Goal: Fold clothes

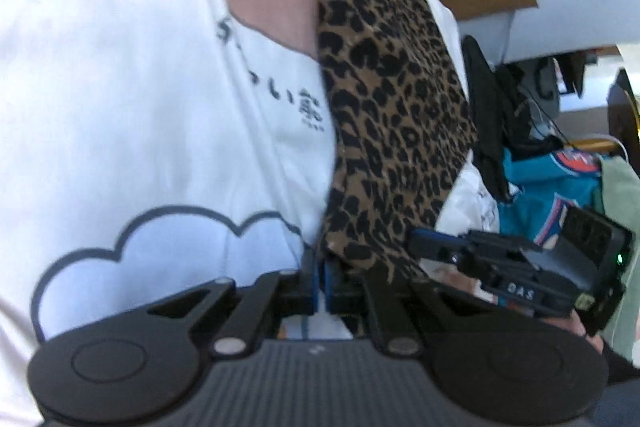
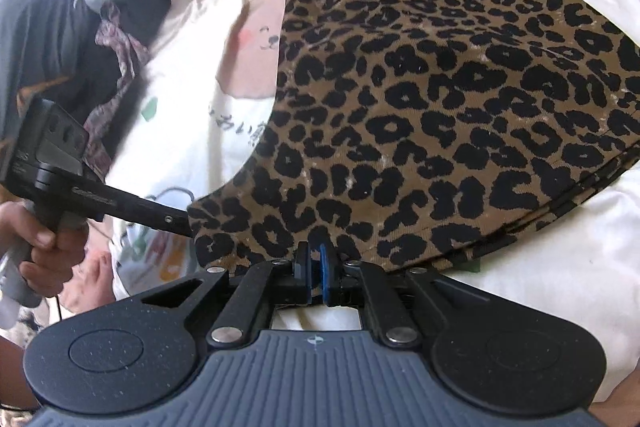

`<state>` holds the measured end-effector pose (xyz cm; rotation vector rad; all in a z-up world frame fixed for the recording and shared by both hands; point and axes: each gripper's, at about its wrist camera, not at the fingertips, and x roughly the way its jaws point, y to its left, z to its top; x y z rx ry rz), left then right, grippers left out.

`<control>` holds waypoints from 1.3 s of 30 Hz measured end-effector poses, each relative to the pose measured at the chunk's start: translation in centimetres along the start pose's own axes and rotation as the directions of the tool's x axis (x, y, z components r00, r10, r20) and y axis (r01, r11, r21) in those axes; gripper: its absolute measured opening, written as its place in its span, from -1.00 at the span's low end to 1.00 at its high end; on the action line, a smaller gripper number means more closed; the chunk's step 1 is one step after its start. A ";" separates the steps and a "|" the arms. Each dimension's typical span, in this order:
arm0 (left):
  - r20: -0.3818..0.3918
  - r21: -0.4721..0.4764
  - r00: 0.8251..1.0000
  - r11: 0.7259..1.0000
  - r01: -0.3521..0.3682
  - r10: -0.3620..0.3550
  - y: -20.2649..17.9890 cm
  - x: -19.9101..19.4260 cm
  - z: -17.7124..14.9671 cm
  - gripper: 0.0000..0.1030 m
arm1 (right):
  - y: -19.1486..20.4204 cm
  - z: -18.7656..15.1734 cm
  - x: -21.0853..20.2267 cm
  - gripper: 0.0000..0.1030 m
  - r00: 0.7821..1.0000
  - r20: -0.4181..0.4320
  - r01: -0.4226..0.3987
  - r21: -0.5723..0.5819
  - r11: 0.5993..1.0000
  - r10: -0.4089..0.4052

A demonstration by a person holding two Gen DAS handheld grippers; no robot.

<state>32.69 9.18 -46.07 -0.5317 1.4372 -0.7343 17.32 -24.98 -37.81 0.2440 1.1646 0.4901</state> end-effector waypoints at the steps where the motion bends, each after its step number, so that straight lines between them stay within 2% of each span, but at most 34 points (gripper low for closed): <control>1: -0.004 0.006 1.000 1.000 0.002 -0.002 -0.1 0.1 -0.1 -0.92 | 0.0 -0.1 0.0 -0.93 1.000 -0.001 -0.003 -0.002 1.000 0.003; 4: -0.004 -0.005 1.000 1.000 0.009 -0.009 -0.2 0.6 -0.3 -0.88 | 0.3 0.0 -0.1 -0.93 1.000 0.002 -0.012 -0.012 1.000 0.012; 9: -0.017 -0.046 0.998 0.998 0.051 -0.052 -0.2 1.5 -1.1 -0.69 | 1.1 0.0 -0.4 -0.93 0.999 0.008 -0.043 -0.024 0.999 0.043; 14: -0.044 -0.064 0.996 0.995 0.078 -0.081 -0.4 2.4 -2.1 -0.71 | 1.7 -0.7 0.0 -0.93 0.998 -0.016 -0.068 -0.043 0.997 0.067; 18: -0.064 -0.079 0.992 0.992 0.099 -0.104 -0.5 3.1 -2.9 -0.88 | 2.3 -0.9 0.0 -0.93 0.996 -0.023 -0.090 -0.057 0.994 0.089; 23: -0.084 -0.026 0.992 0.995 0.093 -0.094 -1.1 2.9 -3.2 -0.89 | 2.9 -0.8 -0.3 -0.92 0.992 -0.022 -0.123 -0.070 0.990 0.122; 28: -0.108 0.045 0.993 0.997 0.060 -0.054 -1.7 2.0 -2.9 -0.87 | 3.4 -1.6 1.4 -0.93 0.988 -0.080 -0.136 -0.077 0.988 0.130; 31: -0.090 0.097 0.996 0.995 0.030 -0.021 -2.0 0.6 -2.5 -0.60 | 3.7 -1.9 1.8 -0.93 0.986 -0.095 -0.146 -0.090 0.985 0.137; 32: -0.077 0.108 0.997 0.994 0.017 -0.009 -2.1 0.0 -2.3 -0.42 | 3.8 -1.8 1.8 -0.93 0.986 -0.097 -0.147 -0.091 0.985 0.138; 33: -0.059 0.117 0.998 0.993 0.003 0.004 -2.1 -0.5 -2.2 -0.35 | 3.8 -1.7 1.6 -0.92 0.986 -0.096 -0.149 -0.091 0.985 0.140; 35: -0.036 0.118 0.999 0.993 0.004 0.000 -2.4 -1.3 -1.7 -0.35 | 3.6 -1.5 1.2 -0.92 0.987 -0.083 -0.147 -0.090 0.985 0.140; 39: -0.039 0.094 0.998 0.995 0.044 -0.040 -2.6 -1.5 -1.4 -0.35 | 3.0 -1.1 0.4 -0.91 0.991 -0.055 -0.130 -0.086 0.988 0.126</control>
